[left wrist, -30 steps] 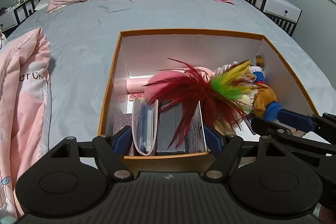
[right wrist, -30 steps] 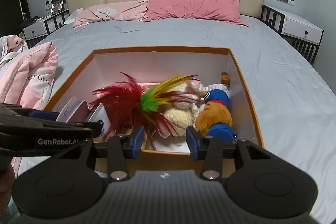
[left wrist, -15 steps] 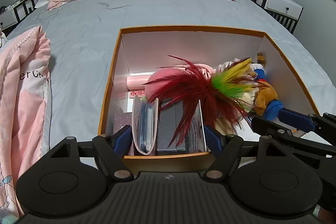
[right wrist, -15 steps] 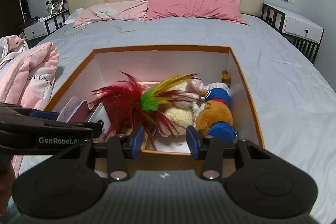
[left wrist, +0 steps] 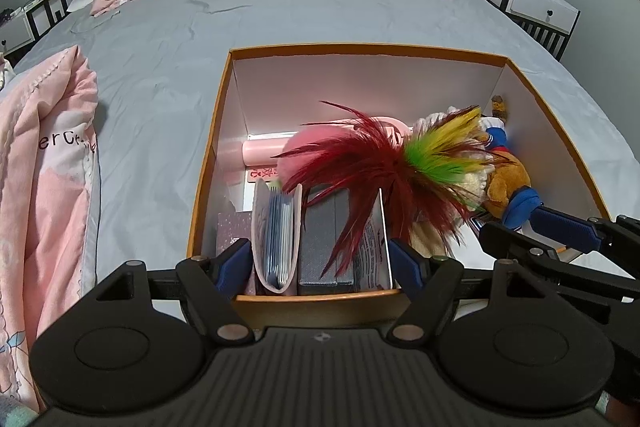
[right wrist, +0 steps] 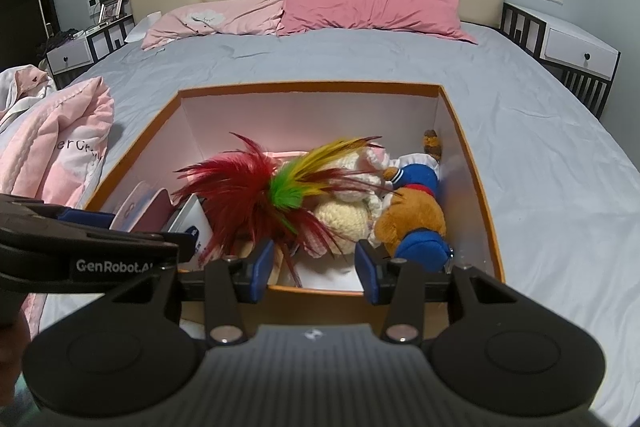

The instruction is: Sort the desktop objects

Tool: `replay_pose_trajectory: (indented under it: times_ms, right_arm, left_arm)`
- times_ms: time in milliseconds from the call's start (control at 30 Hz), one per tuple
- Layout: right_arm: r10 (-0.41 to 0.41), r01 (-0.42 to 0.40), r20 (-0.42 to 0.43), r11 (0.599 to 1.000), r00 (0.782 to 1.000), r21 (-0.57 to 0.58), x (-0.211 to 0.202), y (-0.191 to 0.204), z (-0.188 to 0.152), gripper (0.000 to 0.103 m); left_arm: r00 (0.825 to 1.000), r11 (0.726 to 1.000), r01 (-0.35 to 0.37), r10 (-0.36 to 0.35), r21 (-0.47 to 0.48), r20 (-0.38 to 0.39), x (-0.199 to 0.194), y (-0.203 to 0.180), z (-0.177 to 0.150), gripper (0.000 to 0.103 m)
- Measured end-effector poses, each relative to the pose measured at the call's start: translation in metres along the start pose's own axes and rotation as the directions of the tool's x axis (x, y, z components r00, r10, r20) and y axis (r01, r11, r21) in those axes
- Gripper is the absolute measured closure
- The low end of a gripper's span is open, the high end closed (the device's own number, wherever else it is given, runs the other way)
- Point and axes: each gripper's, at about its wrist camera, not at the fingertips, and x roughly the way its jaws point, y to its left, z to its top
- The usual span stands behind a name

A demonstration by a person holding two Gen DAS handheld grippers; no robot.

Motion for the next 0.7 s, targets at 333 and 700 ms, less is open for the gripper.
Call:
replay_pose_trajectory:
  times_ms: [333, 700]
  right_arm:
    - [0.004, -0.004, -0.001, 1.000, 1.000, 0.003, -0.0002, -0.0008, 0.0000, 0.056]
    - [0.004, -0.004, -0.001, 1.000, 1.000, 0.004, -0.0003, -0.0007, 0.0000, 0.056]
  left_arm:
    - [1.000, 1.000, -0.002, 0.002, -0.006, -0.006, 0.0000, 0.0001, 0.0010, 0.016]
    - [1.000, 1.000, -0.004, 0.004, -0.012, -0.007, 0.0000, -0.0004, -0.0004, 0.016]
